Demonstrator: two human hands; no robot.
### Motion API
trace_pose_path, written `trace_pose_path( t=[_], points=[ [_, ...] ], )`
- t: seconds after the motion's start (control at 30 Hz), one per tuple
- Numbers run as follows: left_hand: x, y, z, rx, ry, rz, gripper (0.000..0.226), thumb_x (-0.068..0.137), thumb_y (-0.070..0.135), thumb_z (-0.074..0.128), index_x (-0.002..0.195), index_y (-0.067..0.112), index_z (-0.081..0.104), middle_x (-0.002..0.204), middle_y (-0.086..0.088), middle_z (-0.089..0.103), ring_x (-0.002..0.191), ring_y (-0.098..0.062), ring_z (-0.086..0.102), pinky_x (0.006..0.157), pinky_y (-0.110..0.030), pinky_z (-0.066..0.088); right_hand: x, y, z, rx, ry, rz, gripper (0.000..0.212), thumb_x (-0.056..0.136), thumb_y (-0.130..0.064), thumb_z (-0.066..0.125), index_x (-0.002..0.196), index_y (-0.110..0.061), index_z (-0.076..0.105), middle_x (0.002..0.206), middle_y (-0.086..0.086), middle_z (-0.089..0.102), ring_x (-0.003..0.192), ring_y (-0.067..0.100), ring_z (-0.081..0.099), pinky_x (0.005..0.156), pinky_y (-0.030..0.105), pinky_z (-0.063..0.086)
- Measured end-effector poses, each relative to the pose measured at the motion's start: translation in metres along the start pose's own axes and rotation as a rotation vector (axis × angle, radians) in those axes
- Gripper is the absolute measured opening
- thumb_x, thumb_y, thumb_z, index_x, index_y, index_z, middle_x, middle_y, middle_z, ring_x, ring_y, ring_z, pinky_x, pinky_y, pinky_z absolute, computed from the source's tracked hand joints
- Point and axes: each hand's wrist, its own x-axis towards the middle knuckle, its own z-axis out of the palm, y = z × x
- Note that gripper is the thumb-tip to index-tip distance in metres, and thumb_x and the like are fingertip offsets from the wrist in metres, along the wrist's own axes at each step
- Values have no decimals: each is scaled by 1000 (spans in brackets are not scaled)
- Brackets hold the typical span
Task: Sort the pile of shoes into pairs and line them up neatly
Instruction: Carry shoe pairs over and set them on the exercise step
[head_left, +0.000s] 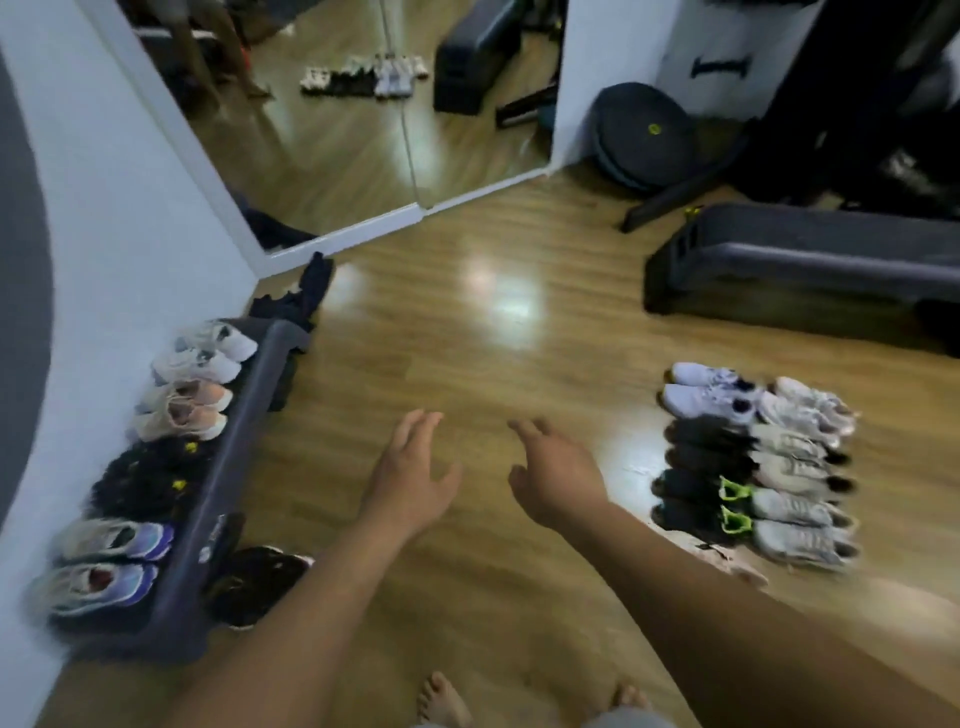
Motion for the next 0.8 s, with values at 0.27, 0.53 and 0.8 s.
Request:
trace_pose_path(
  t=[0.27, 0.53, 0.8],
  points=[
    [-51, 200, 169, 64, -131, 175, 61, 87, 28, 66, 142, 16, 42, 150, -3, 34, 134, -22, 41, 107, -28, 33, -128, 237, -58, 67, 126, 227, 59, 89, -26, 53, 145, -27, 37, 141, 5, 45, 128, 31, 43, 99, 44, 39],
    [-101, 419, 322, 115, -403, 530, 61, 87, 28, 64, 142, 17, 41, 148, 0, 35, 131, -20, 42, 106, -27, 32, -276, 452, -131, 177, 329, 610, 57, 89, -27, 55, 144, -28, 37, 141, 6, 46, 127, 29, 45, 102, 43, 42],
    [-142, 575, 460, 99, -593, 763, 51, 89, 26, 62, 137, 15, 47, 145, -3, 36, 126, -19, 44, 100, -23, 30, -390, 592, -152, 288, 466, 928, 70, 88, -18, 50, 151, -31, 23, 145, 4, 39, 127, 30, 46, 99, 43, 45]
  ],
)
